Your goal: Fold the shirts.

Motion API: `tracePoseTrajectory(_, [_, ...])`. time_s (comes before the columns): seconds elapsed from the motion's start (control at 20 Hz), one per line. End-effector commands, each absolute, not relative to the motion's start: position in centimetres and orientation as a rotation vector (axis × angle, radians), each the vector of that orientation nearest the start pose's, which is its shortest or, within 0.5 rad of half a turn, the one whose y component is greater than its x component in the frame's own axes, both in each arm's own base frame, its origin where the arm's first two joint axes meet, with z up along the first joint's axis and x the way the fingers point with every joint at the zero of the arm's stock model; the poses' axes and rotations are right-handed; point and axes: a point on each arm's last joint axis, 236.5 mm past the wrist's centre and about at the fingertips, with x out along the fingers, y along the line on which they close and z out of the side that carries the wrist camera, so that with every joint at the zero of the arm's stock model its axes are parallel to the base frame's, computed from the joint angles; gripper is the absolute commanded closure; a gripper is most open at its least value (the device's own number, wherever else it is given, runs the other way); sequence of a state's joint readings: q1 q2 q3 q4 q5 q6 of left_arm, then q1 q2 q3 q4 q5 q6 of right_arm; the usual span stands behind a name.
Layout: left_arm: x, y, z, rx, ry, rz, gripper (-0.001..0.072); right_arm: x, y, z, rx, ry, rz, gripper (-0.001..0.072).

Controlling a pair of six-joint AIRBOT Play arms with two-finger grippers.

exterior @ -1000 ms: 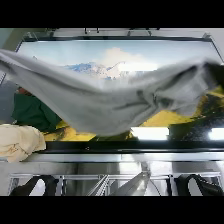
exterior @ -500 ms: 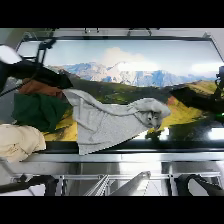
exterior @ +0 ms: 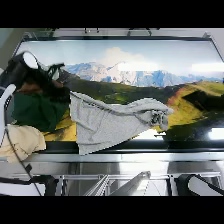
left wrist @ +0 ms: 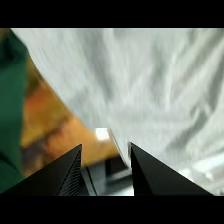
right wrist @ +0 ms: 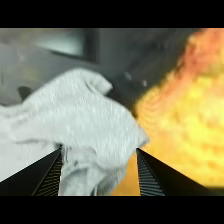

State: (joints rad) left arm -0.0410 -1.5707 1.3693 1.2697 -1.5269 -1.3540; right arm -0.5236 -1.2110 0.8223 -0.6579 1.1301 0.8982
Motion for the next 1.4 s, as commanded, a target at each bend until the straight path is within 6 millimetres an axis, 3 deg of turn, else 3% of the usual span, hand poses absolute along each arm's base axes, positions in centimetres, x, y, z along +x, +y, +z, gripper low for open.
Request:
tracePoseTrajectory(0.0, [23.7,-8.8,-5.5,-0.135,1.873,-0.432,0.0391,32.0,1.4,-4.0,0.712,1.171,0.339,0.0188])
tracePoseTrajectory(0.1, [18.1,-9.3,-6.8,-0.202,1.950,-0.430,0.0391,29.5,3.6,-6.2,0.755,1.253,0.354,0.0188])
tracePoseTrajectory(0.2, [16.1,-10.0,-8.7,-0.260,1.907,-0.409,0.0391,28.1,5.4,-7.8,0.746,1.301,0.366,0.0188])
tracePoseTrajectory(0.3, [17.4,-11.5,-10.1,-0.358,1.786,-0.382,0.0391,27.7,6.9,-8.8,0.704,1.323,0.382,0.0188])
tracePoseTrajectory(0.45, [21.1,-12.5,-11.0,-0.453,1.643,-0.339,0.0391,28.9,8.0,-10.1,0.632,1.306,0.367,0.0191])
tracePoseTrajectory(0.5, [22.1,-12.7,-11.3,-0.473,1.634,-0.329,0.0391,29.3,8.2,-10.6,0.622,1.301,0.358,0.0224])
tracePoseTrajectory(0.55, [22.6,-12.9,-11.8,-0.482,1.649,-0.328,0.0391,29.4,8.4,-10.9,0.616,1.302,0.353,0.0303])
tracePoseTrajectory(0.6, [22.7,-12.9,-12.3,-0.482,1.678,-0.330,0.0391,29.4,8.6,-11.1,0.616,1.308,0.356,0.0363])
tracePoseTrajectory(0.8, [23.1,-13.6,-13.5,-0.487,1.785,-0.386,0.0392,30.0,8.7,-10.1,0.615,1.299,0.382,0.0370])
tracePoseTrajectory(0.95, [24.4,-16.3,-12.6,-0.597,1.752,-0.495,0.0392,30.4,9.1,-9.1,0.620,1.292,0.412,0.0366])
tracePoseTrajectory(1.1, [24.2,-17.0,-11.9,-0.619,1.749,-0.548,0.0394,29.7,9.5,-8.8,0.634,1.314,0.440,0.0370])
tracePoseTrajectory(1.15, [24.3,-17.2,-11.7,-0.627,1.743,-0.558,0.0476,29.3,9.8,-8.5,0.640,1.323,0.456,0.0371])
tracePoseTrajectory(1.2, [24.4,-17.5,-11.5,-0.632,1.730,-0.580,0.0695,28.9,10.1,-8.2,0.643,1.335,0.478,0.0369])
tracePoseTrajectory(1.35, [24.8,-19.1,-10.0,-0.678,1.678,-0.689,0.0689,27.8,10.5,-7.3,0.617,1.353,0.528,0.0367])
